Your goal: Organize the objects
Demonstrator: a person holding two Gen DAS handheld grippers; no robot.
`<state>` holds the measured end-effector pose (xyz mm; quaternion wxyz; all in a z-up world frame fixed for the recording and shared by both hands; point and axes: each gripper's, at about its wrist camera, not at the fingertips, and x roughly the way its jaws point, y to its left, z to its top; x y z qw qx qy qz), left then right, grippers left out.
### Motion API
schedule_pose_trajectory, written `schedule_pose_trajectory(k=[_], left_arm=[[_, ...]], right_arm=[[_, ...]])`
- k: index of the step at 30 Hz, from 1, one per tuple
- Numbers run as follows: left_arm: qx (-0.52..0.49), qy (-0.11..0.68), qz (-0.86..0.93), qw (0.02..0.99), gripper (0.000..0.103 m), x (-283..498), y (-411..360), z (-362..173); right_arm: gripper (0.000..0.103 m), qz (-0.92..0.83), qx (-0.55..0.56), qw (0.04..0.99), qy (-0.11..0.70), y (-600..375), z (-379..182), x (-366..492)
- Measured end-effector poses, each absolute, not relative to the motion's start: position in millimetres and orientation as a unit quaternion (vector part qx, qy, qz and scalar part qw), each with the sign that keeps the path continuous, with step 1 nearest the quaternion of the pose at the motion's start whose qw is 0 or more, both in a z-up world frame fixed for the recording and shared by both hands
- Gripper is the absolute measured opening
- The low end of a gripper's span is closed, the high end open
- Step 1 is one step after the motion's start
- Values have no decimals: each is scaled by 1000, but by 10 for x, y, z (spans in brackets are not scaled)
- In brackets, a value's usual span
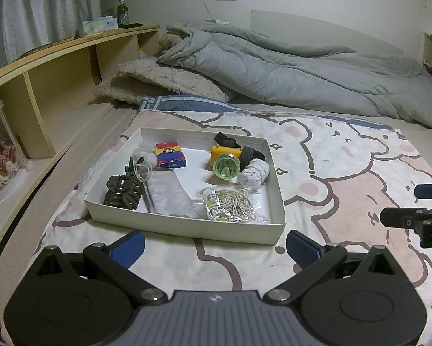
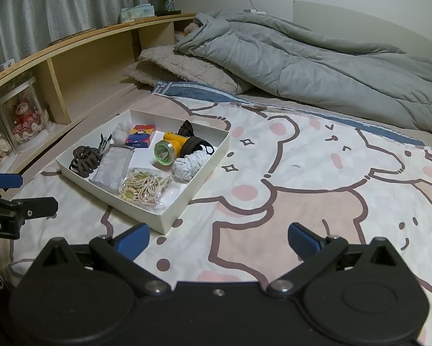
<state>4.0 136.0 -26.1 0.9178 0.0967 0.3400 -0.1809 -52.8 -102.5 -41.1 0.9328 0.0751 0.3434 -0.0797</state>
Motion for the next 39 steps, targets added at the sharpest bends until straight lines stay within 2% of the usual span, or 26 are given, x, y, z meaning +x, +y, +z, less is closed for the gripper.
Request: schedule_pose_trajectory(k=[39], left_arm=[[101, 343, -183, 916, 103, 39, 1357, -330]], right_arm=[[103, -76, 83, 932, 345, -1014, -406, -534]])
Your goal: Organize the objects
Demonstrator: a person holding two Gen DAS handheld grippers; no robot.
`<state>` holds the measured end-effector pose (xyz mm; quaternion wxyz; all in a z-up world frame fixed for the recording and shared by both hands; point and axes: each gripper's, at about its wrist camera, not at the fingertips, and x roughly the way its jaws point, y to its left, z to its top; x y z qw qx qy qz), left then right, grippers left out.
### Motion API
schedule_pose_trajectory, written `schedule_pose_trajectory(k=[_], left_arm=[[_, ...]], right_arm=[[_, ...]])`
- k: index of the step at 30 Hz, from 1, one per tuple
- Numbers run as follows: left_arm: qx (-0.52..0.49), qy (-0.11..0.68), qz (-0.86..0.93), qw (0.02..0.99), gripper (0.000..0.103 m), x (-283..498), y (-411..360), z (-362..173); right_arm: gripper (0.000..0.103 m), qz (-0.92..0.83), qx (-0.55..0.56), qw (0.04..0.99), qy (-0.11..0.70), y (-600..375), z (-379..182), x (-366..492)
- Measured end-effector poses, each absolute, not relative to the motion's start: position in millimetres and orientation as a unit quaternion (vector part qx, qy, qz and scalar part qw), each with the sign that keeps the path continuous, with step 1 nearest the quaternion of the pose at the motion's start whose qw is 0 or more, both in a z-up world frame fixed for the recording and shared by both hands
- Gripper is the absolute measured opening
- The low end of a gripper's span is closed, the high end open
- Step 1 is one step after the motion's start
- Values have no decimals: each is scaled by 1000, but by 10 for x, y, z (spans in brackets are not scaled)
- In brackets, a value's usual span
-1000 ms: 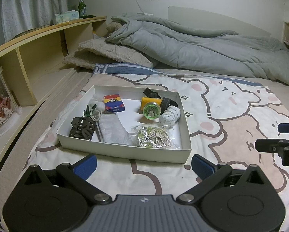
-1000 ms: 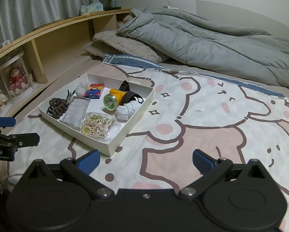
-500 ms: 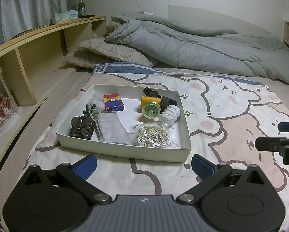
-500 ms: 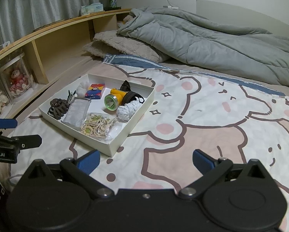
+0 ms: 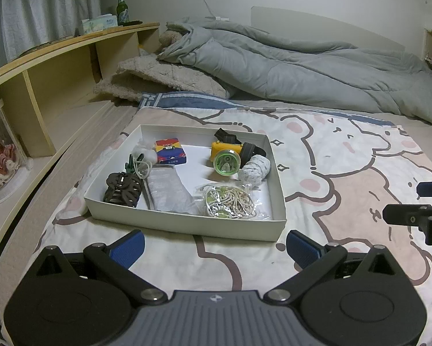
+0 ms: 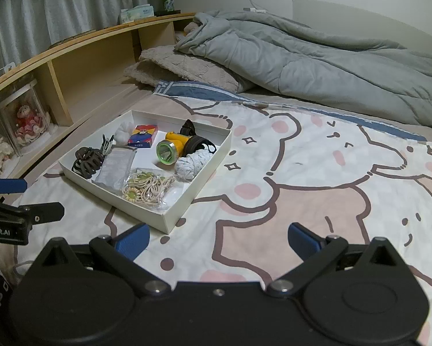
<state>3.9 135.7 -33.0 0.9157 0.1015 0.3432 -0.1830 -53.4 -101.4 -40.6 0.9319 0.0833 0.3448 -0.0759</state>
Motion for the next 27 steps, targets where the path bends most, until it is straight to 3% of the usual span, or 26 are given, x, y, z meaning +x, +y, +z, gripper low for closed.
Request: schedule_pose_trajectory(k=[27], left_arm=[[105, 345, -187, 914, 103, 44, 1333, -308]], right_arm=[[103, -72, 88, 931, 346, -1018, -414, -534]])
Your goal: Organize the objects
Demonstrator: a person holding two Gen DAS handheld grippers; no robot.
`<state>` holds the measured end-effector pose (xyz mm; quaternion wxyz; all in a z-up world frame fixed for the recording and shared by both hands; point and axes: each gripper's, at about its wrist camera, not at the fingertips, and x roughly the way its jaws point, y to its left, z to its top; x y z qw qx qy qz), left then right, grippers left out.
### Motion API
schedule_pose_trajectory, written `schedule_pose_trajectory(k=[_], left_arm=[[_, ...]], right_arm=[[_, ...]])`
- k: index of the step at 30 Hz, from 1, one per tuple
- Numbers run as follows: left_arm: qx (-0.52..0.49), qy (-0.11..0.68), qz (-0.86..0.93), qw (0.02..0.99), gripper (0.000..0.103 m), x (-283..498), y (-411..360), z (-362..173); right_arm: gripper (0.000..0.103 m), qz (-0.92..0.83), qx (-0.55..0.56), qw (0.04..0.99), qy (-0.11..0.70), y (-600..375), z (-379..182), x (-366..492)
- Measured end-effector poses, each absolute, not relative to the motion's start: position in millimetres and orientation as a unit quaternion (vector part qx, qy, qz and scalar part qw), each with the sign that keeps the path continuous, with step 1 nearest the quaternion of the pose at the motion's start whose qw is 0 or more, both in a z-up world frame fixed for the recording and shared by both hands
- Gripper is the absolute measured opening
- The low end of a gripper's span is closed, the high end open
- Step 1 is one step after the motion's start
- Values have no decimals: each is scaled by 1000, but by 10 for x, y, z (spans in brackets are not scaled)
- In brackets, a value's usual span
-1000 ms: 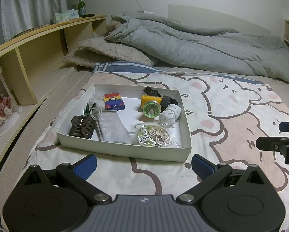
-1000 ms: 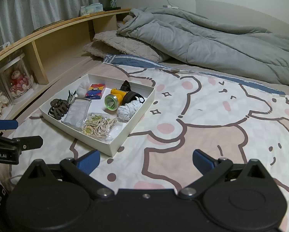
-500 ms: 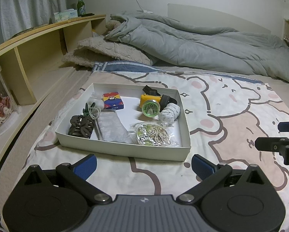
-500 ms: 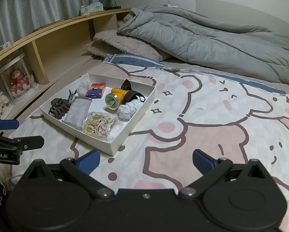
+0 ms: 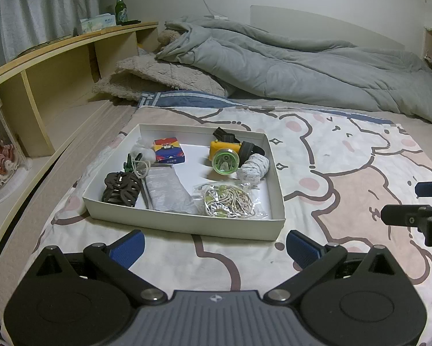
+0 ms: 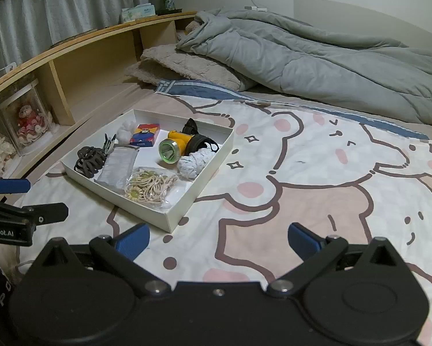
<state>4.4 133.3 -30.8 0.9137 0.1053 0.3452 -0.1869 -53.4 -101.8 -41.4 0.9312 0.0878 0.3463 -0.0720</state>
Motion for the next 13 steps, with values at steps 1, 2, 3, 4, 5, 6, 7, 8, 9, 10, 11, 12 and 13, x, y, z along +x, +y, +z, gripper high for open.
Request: schedule_pose_trajectory(k=[1, 2, 3, 4, 5, 6, 7, 8, 9, 10, 11, 12, 13], left_arm=[[105, 345, -187, 914, 103, 44, 1333, -309], [105, 345, -187, 914, 103, 41, 1338, -309], [105, 345, -188, 914, 103, 44, 1334, -308], [104, 345, -188, 914, 103, 44, 1337, -308], [104, 345, -189, 914, 103, 45, 1341, -308], [103, 345, -189, 913, 103, 48, 1336, -311], [103, 346, -189, 913, 103, 51, 1335, -312], [102, 346, -189, 913, 103, 49, 1335, -314], [102, 346, -188, 914, 103, 47, 1333, -317], [102, 346, -186, 914, 103, 46, 1335, -318], [102, 346, -185, 914, 103, 43, 1339, -320], [102, 346, -184, 914, 103, 45, 1336, -314], [102, 346, -185, 914, 103, 44, 1338, -313]], right_arm=[[103, -72, 88, 931, 346, -1015, -414, -535], [103, -72, 88, 931, 347, -1015, -414, -535], [103, -72, 88, 931, 346, -1019, -413, -534], [103, -72, 88, 931, 346, -1019, -413, -534], [103, -71, 88, 931, 346, -1015, -412, -534], [103, -71, 88, 931, 346, -1011, -411, -533], [103, -70, 88, 931, 346, -1008, -411, -534], [103, -70, 88, 931, 346, -1002, -412, -535], [103, -70, 88, 931, 346, -1000, -413, -534], [103, -70, 89, 931, 346, -1005, -413, -533], [103, -70, 89, 931, 346, -1004, -412, -533], [103, -71, 89, 931, 346, -1006, -413, -532], [103, -70, 89, 931, 346, -1005, -413, -537]])
